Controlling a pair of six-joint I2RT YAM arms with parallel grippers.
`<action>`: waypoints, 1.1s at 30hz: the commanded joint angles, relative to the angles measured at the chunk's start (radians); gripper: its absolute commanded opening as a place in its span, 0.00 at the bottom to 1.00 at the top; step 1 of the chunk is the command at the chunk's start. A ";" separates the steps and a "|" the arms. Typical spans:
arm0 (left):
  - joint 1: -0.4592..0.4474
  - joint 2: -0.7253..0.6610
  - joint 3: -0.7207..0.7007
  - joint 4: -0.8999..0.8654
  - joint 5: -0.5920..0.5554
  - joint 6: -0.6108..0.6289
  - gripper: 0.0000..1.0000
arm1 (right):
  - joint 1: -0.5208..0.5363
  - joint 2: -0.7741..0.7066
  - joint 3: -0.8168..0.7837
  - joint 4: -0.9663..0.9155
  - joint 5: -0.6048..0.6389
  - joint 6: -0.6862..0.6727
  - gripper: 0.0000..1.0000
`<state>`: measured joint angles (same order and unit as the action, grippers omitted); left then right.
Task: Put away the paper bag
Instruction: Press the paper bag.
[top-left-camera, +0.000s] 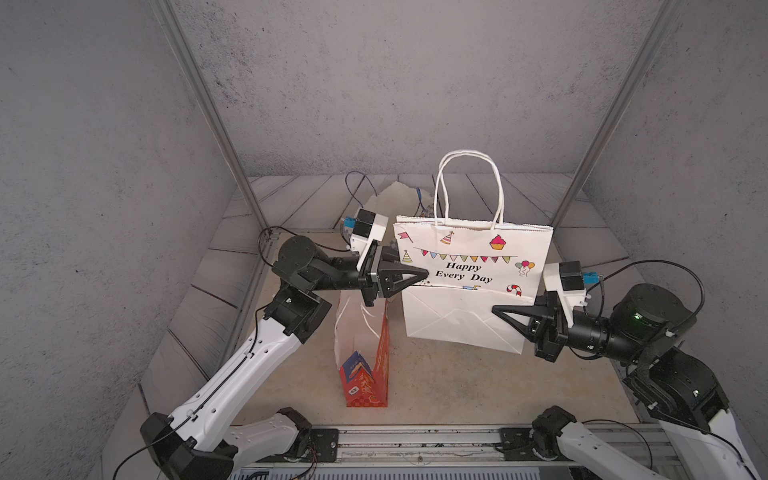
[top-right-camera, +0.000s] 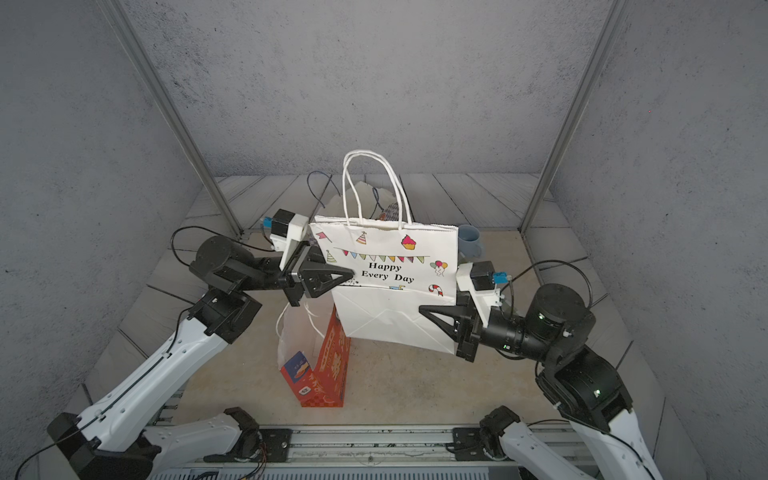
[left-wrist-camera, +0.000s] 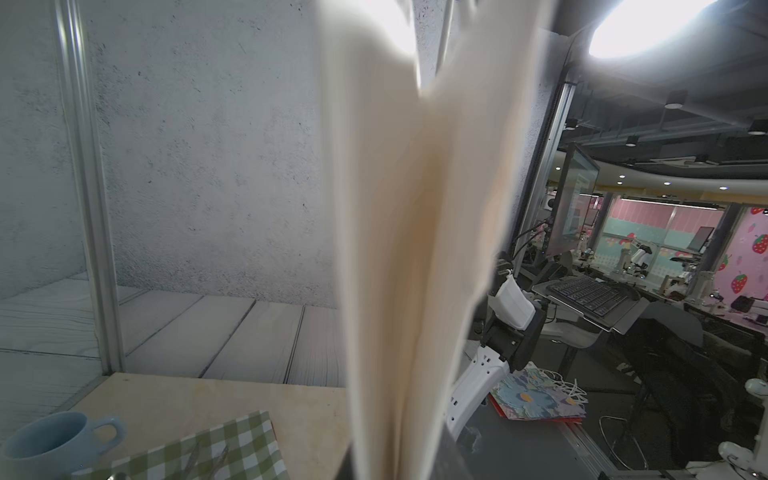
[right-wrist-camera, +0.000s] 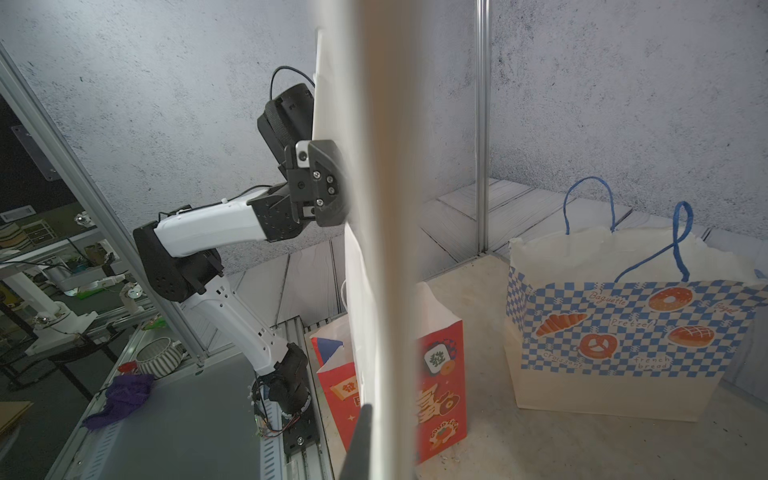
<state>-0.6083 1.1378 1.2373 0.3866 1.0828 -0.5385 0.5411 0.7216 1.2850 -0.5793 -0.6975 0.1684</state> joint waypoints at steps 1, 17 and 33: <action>0.005 -0.046 0.033 -0.047 -0.052 0.084 0.30 | 0.000 -0.016 -0.010 -0.015 -0.018 0.000 0.00; 0.010 -0.059 0.073 -0.035 -0.067 0.080 0.17 | 0.000 -0.022 -0.015 -0.054 -0.050 0.007 0.00; 0.009 -0.065 0.079 0.034 -0.117 0.018 0.00 | 0.001 -0.031 -0.032 -0.067 -0.060 0.014 0.00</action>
<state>-0.6025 1.0874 1.2896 0.3695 0.9756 -0.5137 0.5411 0.7010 1.2617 -0.6350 -0.7341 0.1730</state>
